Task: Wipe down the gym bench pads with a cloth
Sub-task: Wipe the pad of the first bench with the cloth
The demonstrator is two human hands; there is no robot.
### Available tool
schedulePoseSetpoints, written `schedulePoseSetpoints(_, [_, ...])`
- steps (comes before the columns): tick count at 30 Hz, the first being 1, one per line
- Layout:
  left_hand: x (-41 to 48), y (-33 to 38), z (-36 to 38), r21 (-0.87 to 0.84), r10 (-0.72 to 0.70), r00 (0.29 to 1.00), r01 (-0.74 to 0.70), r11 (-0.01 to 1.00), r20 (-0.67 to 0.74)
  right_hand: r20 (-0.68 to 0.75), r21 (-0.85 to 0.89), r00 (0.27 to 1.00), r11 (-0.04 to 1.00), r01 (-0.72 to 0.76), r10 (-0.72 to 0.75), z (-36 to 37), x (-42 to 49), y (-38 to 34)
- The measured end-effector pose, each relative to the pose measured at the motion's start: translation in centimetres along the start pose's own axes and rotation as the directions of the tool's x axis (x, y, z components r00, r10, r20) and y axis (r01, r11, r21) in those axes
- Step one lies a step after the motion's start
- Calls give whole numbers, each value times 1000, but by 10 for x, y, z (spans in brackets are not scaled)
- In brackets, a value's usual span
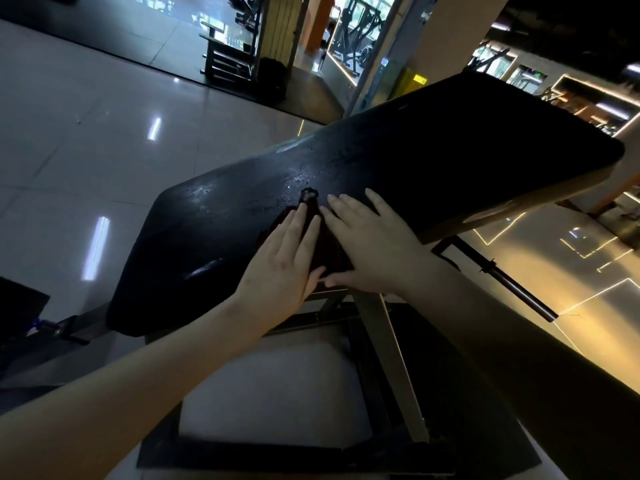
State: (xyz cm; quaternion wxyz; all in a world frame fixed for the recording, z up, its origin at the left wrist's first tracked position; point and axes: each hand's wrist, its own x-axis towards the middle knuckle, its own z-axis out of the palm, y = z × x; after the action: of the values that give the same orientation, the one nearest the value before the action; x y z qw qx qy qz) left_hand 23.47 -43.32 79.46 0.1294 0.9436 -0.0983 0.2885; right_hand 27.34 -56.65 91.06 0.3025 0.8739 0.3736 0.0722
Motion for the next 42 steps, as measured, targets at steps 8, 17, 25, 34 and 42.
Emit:
schedulePoseSetpoints(8, [-73,-60,8,12,-156,985,155,988,72,22,-18,1000,1000,11,-11,11,13,-22])
schedulePoseSetpoints(17, [-71,-34,18,-330,-493,870,472,817,24,-38,-31,999,1000,-7,6,18,15,-29])
schedulePoseSetpoints(25, [2,32,-7,-558,-558,830,457,693,-13,-76,-66,997,998,-12,7,23,20,-30])
schedulePoseSetpoints(34, [-11,0,3,-247,-164,984,141,959,-74,-136,-60,990,997,-41,33,26,16,-31])
schedulePoseSetpoints(42, [-47,-39,8,-73,7,1000,-9,997,-22,-188,-67,982,997,-48,34,31,19,-30])
